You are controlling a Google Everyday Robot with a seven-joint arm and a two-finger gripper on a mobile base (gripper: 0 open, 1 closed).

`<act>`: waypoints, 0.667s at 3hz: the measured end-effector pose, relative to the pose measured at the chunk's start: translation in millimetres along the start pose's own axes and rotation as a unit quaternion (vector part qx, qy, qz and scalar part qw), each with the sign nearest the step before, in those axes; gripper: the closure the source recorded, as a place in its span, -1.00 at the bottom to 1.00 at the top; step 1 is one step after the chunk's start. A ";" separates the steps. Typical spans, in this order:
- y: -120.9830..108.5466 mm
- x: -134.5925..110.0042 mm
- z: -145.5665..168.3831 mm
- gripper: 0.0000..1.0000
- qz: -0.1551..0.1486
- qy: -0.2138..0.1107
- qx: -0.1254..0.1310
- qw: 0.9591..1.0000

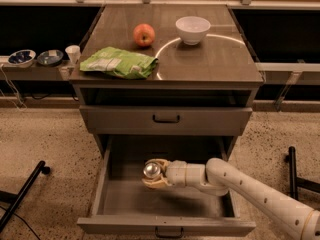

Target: Place orange can into middle drawer

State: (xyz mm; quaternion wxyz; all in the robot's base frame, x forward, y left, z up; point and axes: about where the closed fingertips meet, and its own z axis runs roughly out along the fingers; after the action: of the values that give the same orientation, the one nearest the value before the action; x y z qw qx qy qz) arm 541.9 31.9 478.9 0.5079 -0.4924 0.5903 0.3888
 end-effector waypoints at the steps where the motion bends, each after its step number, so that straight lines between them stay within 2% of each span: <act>1: -3.9 25.6 16.0 -0.24 0.005 -0.017 -0.024 1.000; 2: -0.4 18.7 13.7 -0.69 0.003 -0.032 -0.040 0.999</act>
Offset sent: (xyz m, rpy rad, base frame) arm 0.0069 0.0082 -0.0244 0.0193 0.0068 0.0307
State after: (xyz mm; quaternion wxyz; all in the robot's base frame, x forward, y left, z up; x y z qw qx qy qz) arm 545.3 41.4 458.0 0.5051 -0.4977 0.5597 0.4289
